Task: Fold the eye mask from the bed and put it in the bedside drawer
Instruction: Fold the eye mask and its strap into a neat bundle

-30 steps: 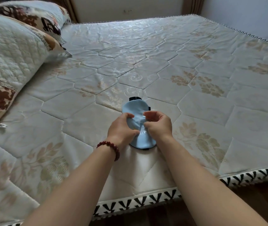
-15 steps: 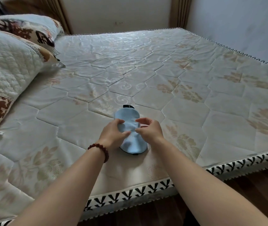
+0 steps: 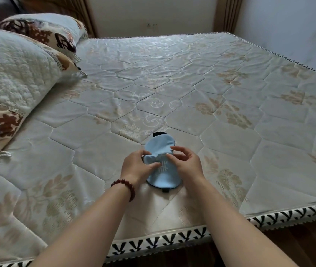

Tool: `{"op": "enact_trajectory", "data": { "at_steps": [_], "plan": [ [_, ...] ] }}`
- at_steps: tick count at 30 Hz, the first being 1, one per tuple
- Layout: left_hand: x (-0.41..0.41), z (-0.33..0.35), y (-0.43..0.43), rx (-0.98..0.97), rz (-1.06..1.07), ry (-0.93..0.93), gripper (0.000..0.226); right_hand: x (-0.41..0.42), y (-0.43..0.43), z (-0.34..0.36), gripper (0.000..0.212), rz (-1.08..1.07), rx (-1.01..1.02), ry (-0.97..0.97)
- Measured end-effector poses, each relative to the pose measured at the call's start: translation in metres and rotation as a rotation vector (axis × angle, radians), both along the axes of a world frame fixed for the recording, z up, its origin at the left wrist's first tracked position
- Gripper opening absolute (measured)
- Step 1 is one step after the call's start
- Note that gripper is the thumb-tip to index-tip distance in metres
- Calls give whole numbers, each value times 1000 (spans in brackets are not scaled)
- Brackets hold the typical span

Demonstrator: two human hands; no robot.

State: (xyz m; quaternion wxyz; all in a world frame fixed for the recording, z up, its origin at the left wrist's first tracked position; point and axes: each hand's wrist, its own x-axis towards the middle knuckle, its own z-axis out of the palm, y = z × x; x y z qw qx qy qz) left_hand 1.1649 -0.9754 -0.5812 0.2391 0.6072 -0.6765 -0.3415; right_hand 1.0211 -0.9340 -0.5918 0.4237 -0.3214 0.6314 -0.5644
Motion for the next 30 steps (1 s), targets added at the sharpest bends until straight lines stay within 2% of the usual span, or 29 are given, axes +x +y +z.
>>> {"op": "enact_trajectory", "data": {
  "at_steps": [3, 7, 10, 13, 16, 19, 23, 26, 30],
  "plan": [
    [-1, 0, 0, -45, 13, -3, 22, -1, 1, 2, 23, 7, -14, -35],
    [3, 1, 3, -65, 44, 39, 28, 2, 4, 2, 39, 57, -50, 2],
    [8, 5, 2, -91, 59, 73, 22, 2, 5, 4, 54, 101, -47, 5],
    [13, 11, 0, -130, 58, 120, 21, -2, 2, 16, 43, 178, -68, -3],
    [15, 21, -2, -176, 28, 194, 24, -7, -1, 28, 26, 133, -95, 80],
    [12, 34, 1, -134, 22, 358, 18, -6, -4, 33, 15, 102, -151, 57],
    [4, 44, 8, -111, 32, 564, 15, 1, -2, 39, 14, 114, -204, -96],
    [-1, 47, 12, -92, 77, 659, 14, 2, 0, 38, 19, 145, -176, -155],
    [-2, 50, 13, 26, 103, 726, 17, 5, 6, 37, 16, 249, -100, -241]
  ]
}}
